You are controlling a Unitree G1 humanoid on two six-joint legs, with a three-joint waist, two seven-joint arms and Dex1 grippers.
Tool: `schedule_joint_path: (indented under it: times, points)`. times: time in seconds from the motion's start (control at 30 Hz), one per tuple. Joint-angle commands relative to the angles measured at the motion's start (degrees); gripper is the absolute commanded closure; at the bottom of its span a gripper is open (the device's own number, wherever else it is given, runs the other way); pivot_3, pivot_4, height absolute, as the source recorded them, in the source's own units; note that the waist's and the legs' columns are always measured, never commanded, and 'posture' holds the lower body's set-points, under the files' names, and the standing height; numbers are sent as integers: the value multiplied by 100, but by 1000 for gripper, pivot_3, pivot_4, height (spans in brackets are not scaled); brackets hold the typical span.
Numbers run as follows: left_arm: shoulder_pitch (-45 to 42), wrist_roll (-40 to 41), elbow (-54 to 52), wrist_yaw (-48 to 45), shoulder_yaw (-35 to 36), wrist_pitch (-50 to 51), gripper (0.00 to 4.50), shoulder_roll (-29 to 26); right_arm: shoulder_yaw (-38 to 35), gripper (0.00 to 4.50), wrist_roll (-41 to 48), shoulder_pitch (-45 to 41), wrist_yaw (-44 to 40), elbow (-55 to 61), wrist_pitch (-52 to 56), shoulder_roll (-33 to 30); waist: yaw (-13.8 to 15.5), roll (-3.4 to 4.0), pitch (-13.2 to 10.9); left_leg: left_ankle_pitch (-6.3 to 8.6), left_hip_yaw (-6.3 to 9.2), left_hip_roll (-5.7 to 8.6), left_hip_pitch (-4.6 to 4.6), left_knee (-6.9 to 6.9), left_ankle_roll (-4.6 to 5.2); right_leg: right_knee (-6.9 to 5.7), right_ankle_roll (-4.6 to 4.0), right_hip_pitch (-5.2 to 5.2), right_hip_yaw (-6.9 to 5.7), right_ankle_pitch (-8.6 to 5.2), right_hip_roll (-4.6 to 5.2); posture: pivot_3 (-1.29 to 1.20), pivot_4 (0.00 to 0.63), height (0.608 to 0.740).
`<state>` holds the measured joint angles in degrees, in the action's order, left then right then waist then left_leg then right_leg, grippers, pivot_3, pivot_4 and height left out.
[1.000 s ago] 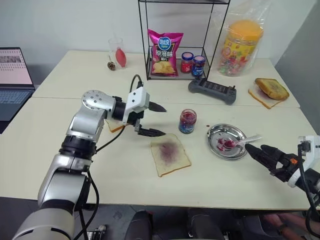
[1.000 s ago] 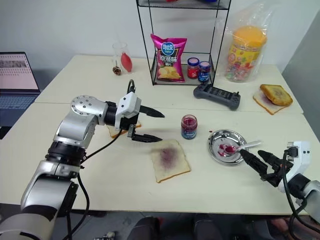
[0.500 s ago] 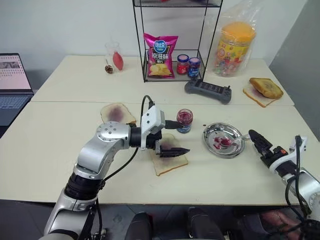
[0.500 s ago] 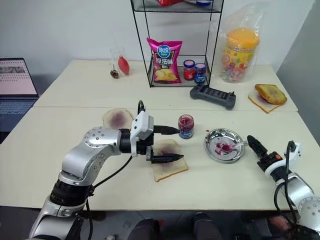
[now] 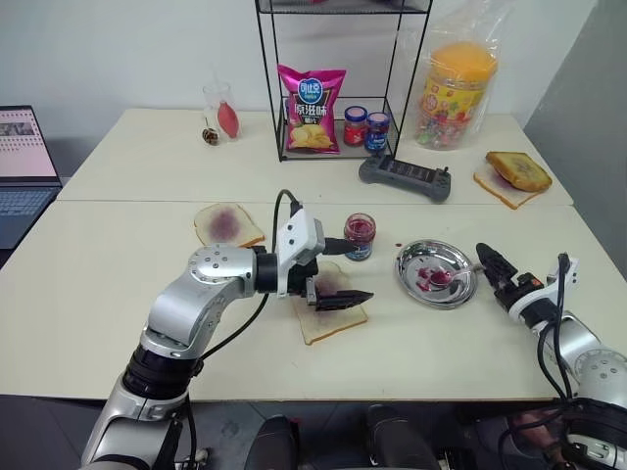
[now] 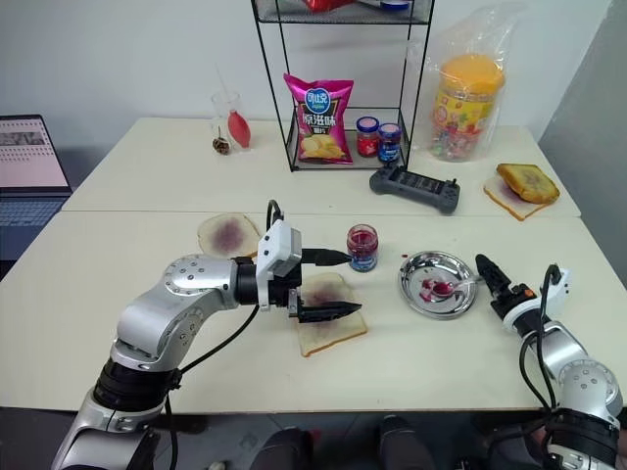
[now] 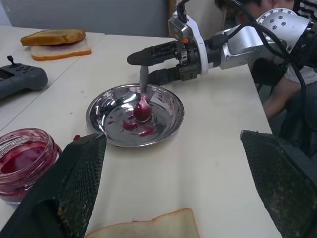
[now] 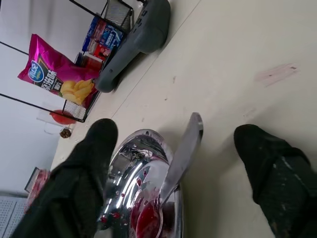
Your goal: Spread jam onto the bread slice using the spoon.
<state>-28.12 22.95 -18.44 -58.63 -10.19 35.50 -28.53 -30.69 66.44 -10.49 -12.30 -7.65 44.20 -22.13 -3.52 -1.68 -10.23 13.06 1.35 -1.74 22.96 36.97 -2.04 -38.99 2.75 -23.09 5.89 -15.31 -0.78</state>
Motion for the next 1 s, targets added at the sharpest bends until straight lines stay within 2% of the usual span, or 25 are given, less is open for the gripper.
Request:
schedule_joint_path:
  times: [0.03,0.5,0.73,0.87,1.0]
  points:
    - [-13,67,-174,43,-74,-126,0,20,-130,1425,15,-45,-94,75,0,-3,3,1,0,0,0,0,1,-1,0,1,-1,-1,0,-1,0,0,150,740]
    - [-100,13,-34,70,-115,-250,0,-4,-116,4428,-36,-143,-181,-7,70,-36,4,0,0,0,0,0,4,-2,0,3,-4,-3,-1,-6,0,0,150,740]
    - [-30,51,-70,30,-28,-239,0,-122,-223,4479,214,-59,-273,392,320,-175,9,1,-1,0,2,0,4,-7,0,4,-8,-4,-3,-9,0,0,150,740]
    - [-67,30,148,150,139,-324,0,-129,-324,4479,814,-130,-232,947,683,-284,2,8,-6,0,1,0,8,-11,0,5,-10,-9,-2,-11,0,0,150,740]
    - [351,122,227,315,424,-418,0,-155,-50,4479,1412,-707,204,1719,946,-414,-38,18,-12,0,4,-1,7,-11,0,4,-10,-9,-3,-11,-1,0,150,740]
